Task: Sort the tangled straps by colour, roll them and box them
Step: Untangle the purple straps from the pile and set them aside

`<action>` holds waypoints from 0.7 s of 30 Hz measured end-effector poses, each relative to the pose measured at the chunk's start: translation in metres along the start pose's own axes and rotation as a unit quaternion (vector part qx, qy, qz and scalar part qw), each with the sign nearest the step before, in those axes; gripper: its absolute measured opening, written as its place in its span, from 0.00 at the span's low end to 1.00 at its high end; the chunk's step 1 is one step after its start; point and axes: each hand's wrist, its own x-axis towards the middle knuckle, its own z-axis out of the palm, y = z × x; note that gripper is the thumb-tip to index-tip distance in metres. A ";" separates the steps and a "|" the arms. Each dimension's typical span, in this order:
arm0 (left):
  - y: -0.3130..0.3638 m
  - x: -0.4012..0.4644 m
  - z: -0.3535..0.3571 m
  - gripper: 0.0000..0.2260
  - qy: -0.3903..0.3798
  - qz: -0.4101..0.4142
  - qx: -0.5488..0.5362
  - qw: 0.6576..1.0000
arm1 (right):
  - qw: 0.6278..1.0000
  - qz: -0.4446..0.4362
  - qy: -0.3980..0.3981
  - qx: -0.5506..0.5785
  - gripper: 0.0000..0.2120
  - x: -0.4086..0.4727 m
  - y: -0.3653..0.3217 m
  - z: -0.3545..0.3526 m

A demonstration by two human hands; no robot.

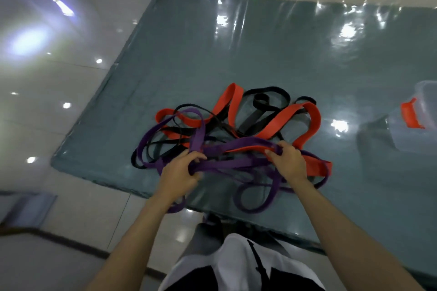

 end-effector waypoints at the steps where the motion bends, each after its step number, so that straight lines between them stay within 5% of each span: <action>1: 0.003 -0.002 -0.006 0.22 0.017 0.000 -0.031 0.999 | 1.000 -0.002 -0.006 0.004 0.14 0.000 0.001 0.000; 8: 0.034 -0.005 -0.030 0.30 0.125 -0.010 -0.182 0.975 | 0.999 -0.027 -0.043 0.011 0.20 -0.005 0.025 0.008; 13: 0.061 0.009 -0.042 0.34 0.153 0.012 -0.181 0.971 | 0.996 -0.078 -0.012 -0.028 0.41 -0.017 0.035 0.010; 15: 0.070 0.015 -0.045 0.34 0.176 0.019 -0.206 0.962 | 0.985 -0.142 0.045 -0.092 0.38 -0.024 0.031 0.012; 19: 0.090 0.027 -0.050 0.33 0.207 0.036 -0.243 0.947 | 0.949 -0.258 0.149 -0.108 0.19 -0.032 0.002 0.013; 21: 0.101 0.034 -0.054 0.33 0.205 0.046 -0.254 0.944 | 0.941 -0.301 0.141 -0.058 0.21 -0.032 -0.019 0.016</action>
